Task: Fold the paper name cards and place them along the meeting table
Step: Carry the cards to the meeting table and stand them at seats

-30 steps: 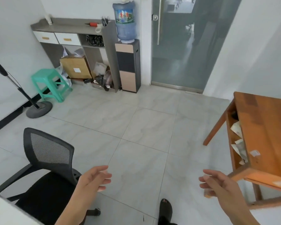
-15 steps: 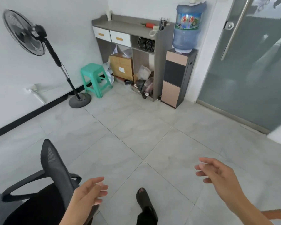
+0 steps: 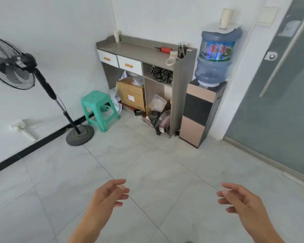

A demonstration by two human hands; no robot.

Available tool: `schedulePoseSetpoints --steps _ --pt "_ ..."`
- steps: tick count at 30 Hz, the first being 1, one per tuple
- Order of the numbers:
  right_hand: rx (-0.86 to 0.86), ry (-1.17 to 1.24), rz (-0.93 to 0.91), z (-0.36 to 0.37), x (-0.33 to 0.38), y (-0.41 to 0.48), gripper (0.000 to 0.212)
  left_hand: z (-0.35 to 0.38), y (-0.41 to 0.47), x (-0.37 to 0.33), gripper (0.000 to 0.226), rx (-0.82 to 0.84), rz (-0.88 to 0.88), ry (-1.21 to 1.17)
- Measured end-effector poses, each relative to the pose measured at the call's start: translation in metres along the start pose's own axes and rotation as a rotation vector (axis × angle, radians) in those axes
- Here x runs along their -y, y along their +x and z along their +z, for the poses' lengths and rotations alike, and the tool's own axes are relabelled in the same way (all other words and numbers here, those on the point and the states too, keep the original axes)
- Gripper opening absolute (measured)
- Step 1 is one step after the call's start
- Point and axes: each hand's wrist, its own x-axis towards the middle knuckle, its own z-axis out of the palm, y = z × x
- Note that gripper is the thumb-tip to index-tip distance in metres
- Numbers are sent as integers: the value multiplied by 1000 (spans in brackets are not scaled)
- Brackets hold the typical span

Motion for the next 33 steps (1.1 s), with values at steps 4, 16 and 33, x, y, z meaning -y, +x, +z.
schedulePoseSetpoints --steps 4,16,33 --pt "58 -6 28 29 17 92 17 -1 74 -20 25 -81 -27 -31" --pt "513 -184 -84 208 145 340 14 -65 192 -35 18 -551 -181 -205" --pt "930 -293 -202 611 262 427 13 -313 342 -56 14 -912 -200 -325"
